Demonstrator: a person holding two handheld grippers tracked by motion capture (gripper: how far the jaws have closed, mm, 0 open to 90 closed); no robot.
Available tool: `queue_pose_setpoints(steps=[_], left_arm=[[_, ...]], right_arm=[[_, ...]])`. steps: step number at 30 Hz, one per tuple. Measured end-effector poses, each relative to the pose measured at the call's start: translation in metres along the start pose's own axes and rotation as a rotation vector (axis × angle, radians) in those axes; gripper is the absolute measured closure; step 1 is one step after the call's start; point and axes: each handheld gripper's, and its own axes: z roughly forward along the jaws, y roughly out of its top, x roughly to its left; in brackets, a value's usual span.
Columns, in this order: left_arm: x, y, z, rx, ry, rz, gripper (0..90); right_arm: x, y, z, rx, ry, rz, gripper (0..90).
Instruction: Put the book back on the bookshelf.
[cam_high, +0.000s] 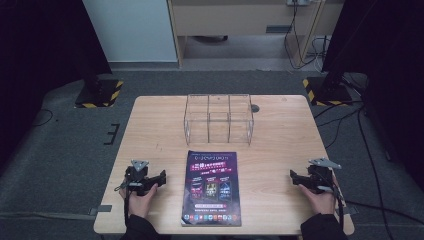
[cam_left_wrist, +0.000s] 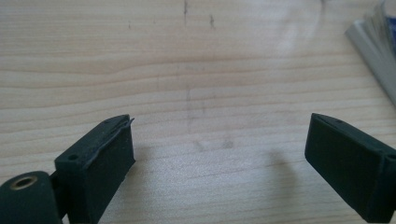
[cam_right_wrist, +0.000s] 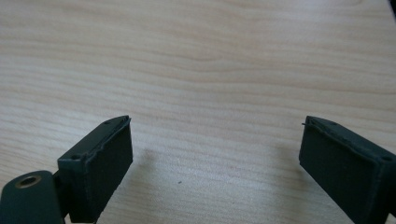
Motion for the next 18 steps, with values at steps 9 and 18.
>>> queue_pose_setpoints(steps=[9, 18], left_arm=[[-0.009, 0.004, -0.014, -0.038, -0.027, 0.010, 14.0], [-0.020, 0.006, -0.025, -0.081, -0.069, 0.015, 17.0]], right_arm=[[0.009, 0.004, -0.011, -0.059, 0.012, -0.006, 10.7], [0.023, 0.009, -0.018, -0.089, 0.050, -0.018, 10.2]])
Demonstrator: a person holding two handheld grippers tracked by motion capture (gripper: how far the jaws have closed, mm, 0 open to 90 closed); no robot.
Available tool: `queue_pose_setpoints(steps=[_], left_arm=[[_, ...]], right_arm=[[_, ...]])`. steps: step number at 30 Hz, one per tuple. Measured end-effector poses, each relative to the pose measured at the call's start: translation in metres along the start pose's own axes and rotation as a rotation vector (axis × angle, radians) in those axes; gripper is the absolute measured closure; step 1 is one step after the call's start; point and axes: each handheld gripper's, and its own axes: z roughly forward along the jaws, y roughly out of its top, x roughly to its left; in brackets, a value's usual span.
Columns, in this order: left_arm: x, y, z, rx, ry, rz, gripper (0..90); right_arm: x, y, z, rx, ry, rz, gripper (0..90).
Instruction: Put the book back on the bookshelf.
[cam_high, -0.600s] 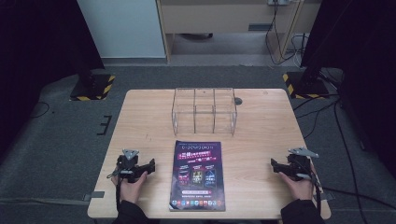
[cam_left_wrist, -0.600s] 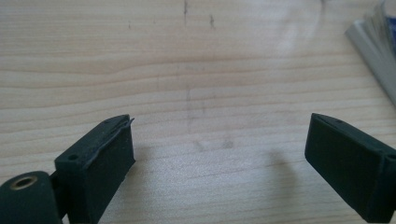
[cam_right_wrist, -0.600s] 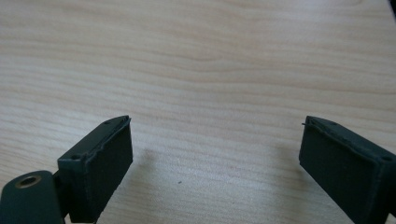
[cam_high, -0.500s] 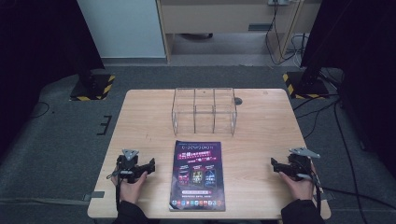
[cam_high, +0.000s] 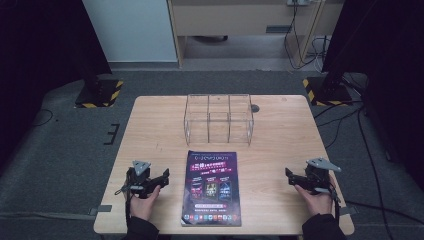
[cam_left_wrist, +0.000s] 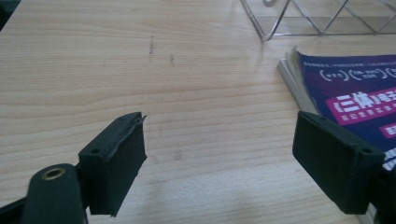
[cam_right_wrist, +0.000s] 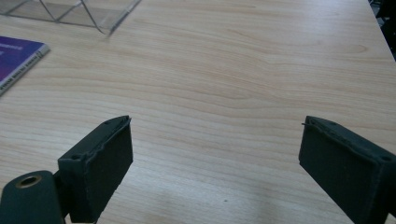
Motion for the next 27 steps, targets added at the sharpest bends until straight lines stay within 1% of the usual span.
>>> queue_pose_setpoints(steps=[4, 5, 10, 13, 15, 17, 20, 23, 24, 25, 26, 27], left_arm=[[-0.006, 0.001, -0.001, -0.009, -0.025, -0.003, 17.2], [-0.008, 0.002, -0.003, -0.016, -0.030, -0.003, 17.3], [-0.013, 0.004, -0.005, -0.029, -0.034, -0.003, 17.7], [-0.017, 0.004, -0.005, -0.028, -0.045, 0.005, 17.9], [-0.019, 0.005, -0.005, -0.030, -0.057, 0.003, 18.5], [-0.022, 0.005, -0.005, -0.038, -0.068, -0.003, 18.7], [-0.025, 0.007, -0.006, -0.055, -0.081, -0.008, 19.2], [-0.027, 0.009, -0.007, -0.064, -0.091, -0.011, 19.7], [-0.028, 0.011, -0.007, -0.067, -0.091, -0.009, 19.8], [-0.028, 0.012, -0.007, -0.071, -0.091, -0.006, 19.8], [-0.029, 0.013, -0.007, -0.070, -0.089, 0.000, 20.0], [-0.030, 0.015, -0.007, -0.071, -0.091, 0.003, 20.0]], right_arm=[[0.004, 0.002, -0.002, -0.009, 0.007, 0.000, 10.5], [0.007, 0.003, -0.003, -0.011, 0.017, -0.009, 10.6], [0.014, 0.007, -0.004, -0.021, 0.030, -0.016, 11.0], [0.020, 0.010, -0.005, -0.022, 0.037, -0.030, 11.0], [0.026, 0.014, -0.006, -0.026, 0.053, -0.040, 10.5], [0.028, 0.015, -0.006, -0.028, 0.061, -0.047, 10.4], [0.035, 0.020, -0.009, -0.036, 0.073, -0.063, 10.4], [0.040, 0.026, -0.012, -0.044, 0.087, -0.067, 10.4], [0.044, 0.031, -0.013, -0.052, 0.096, -0.072, 10.4], [0.044, 0.031, -0.013, -0.052, 0.096, -0.072, 10.4], [0.049, 0.037, -0.014, -0.060, 0.104, -0.077, 10.4], [0.049, 0.037, -0.014, -0.060, 0.104, -0.077, 10.4]])
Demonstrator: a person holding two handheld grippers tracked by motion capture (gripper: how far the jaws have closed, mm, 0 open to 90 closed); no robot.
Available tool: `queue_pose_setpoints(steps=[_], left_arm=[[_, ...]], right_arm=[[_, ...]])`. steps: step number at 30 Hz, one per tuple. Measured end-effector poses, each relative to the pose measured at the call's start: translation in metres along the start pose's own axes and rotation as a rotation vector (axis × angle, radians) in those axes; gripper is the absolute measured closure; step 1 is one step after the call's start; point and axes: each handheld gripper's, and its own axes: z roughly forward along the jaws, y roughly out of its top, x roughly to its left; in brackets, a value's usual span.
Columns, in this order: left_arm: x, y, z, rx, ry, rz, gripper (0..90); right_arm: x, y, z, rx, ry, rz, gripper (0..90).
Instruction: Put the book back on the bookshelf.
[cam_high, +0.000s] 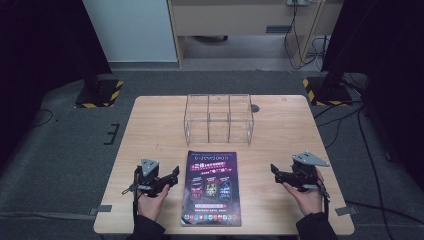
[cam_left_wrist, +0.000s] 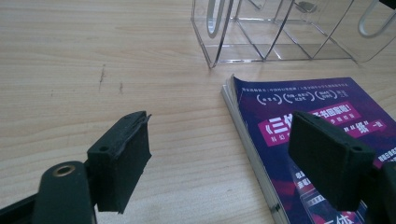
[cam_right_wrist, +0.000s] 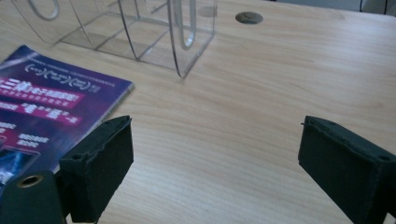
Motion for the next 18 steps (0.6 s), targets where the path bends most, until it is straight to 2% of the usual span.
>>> queue_pose_setpoints(steps=[5, 8, 11, 18], left_arm=[[-0.006, 0.005, 0.001, -0.005, -0.004, -0.002, 21.0], [-0.010, 0.003, 0.004, -0.001, -0.015, -0.010, 22.8], [-0.015, 0.000, 0.007, 0.013, -0.019, 0.002, 23.7], [-0.020, -0.008, 0.014, 0.045, -0.039, -0.003, 26.8]], right_arm=[[0.011, 0.015, -0.001, -0.026, 0.016, -0.018, 10.3], [0.020, 0.022, -0.001, -0.043, 0.045, -0.020, 10.3], [0.025, 0.023, 0.000, -0.048, 0.054, -0.029, 10.3], [0.039, 0.020, 0.010, -0.037, 0.086, -0.035, 10.3]])
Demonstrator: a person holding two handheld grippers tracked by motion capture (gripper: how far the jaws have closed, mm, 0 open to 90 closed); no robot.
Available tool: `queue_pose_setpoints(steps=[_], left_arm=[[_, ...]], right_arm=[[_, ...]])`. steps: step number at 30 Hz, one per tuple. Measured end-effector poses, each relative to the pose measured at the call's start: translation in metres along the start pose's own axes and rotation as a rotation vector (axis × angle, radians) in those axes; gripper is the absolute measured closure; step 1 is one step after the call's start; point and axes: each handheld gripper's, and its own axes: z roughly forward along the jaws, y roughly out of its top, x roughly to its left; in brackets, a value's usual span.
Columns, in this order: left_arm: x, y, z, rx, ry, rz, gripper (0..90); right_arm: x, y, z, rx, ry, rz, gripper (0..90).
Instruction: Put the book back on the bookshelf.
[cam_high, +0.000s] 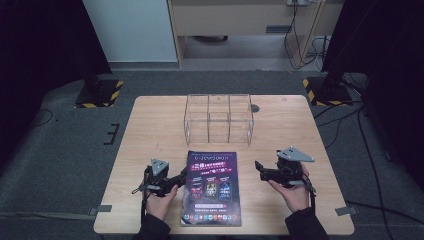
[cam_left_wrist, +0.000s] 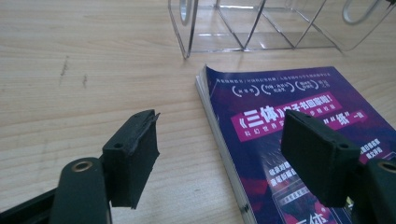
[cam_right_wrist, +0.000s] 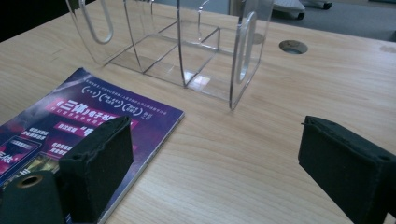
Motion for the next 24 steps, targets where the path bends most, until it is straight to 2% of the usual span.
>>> queue_pose_setpoints(steps=[6, 24], left_arm=[[-0.003, -0.003, 0.004, 0.013, -0.012, 0.002, 28.7], [-0.015, -0.015, 0.020, 0.095, -0.036, 0.010, 35.9]], right_arm=[[0.007, -0.005, 0.007, 0.021, 0.015, 0.003, 10.9], [0.032, -0.015, 0.027, 0.076, 0.080, -0.022, 13.9]])
